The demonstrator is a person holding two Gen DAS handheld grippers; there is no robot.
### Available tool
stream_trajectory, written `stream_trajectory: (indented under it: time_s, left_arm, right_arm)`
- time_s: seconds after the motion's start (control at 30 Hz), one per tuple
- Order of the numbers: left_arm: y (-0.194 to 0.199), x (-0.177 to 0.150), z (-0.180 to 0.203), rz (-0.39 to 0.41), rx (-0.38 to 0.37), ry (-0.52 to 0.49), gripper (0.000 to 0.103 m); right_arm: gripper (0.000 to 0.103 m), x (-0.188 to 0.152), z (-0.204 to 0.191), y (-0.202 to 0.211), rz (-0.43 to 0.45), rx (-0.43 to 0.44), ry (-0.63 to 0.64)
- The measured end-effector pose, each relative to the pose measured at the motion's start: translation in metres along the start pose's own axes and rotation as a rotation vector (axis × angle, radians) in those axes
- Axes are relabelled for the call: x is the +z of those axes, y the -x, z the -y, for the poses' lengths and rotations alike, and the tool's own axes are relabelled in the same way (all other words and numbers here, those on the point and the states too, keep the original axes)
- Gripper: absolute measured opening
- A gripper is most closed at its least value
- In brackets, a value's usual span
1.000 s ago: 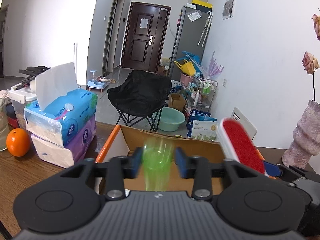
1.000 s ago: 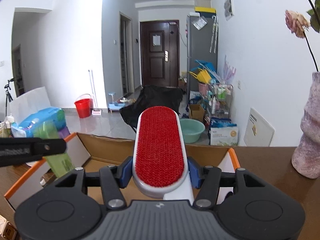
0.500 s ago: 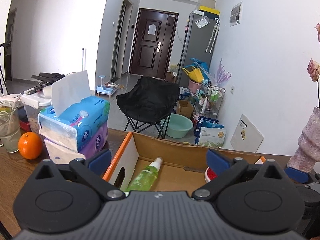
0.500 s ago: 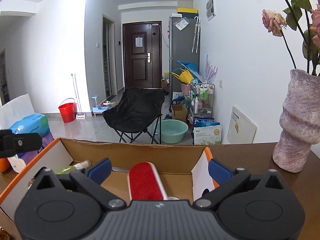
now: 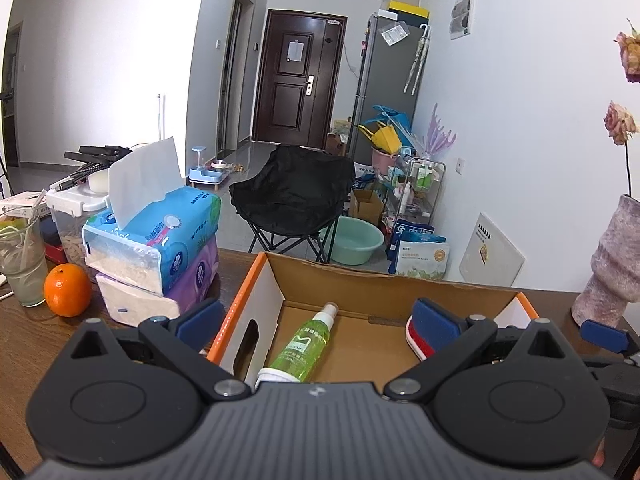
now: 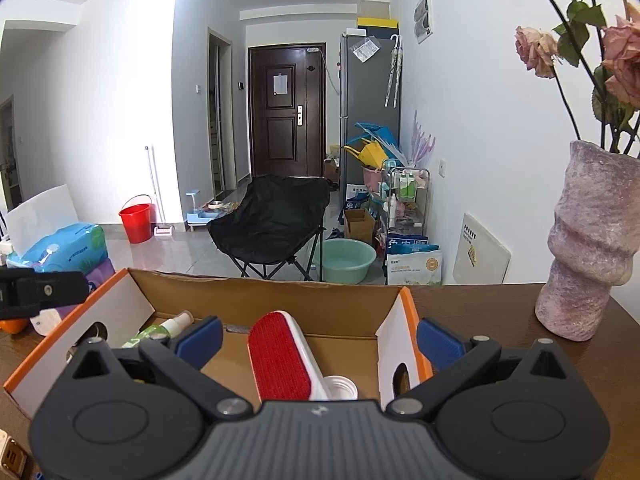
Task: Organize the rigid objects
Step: 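Withdraw both open tools from the box, then move the left tool toward the white plug cube while the right tool approaches the white pump bottle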
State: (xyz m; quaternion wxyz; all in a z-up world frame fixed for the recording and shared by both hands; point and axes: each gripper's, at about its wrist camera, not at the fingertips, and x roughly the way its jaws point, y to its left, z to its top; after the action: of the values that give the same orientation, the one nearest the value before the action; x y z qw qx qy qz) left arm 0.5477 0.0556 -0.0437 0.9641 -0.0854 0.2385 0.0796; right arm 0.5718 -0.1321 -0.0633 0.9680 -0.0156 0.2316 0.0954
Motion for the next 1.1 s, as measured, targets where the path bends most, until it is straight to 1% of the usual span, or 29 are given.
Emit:
stream_trajectory:
  time_s: [0.37, 0.8, 0.97, 1.1]
  left_arm:
    - [0.029, -0.011, -0.003, 0.016, -0.019, -0.035, 0.103]
    - [0.063, -0.028, -0.022, 0.020, -0.019, -0.024, 0.103]
    - [0.078, -0.034, -0.030, 0.021, -0.006, -0.022, 0.103]
    - [0.091, -0.040, -0.038, 0.026, 0.004, -0.023, 0.103]
  right_arm:
    - [0.103, -0.008, 0.008, 0.034, 0.040, 0.007, -0.004]
    - [0.103, -0.026, 0.013, 0.087, 0.121, -0.004, -0.002]
    - [0.103, -0.035, 0.019, 0.104, 0.132, -0.012, -0.006]
    - [0.103, -0.046, 0.026, 0.120, 0.151, -0.019, -0.032]
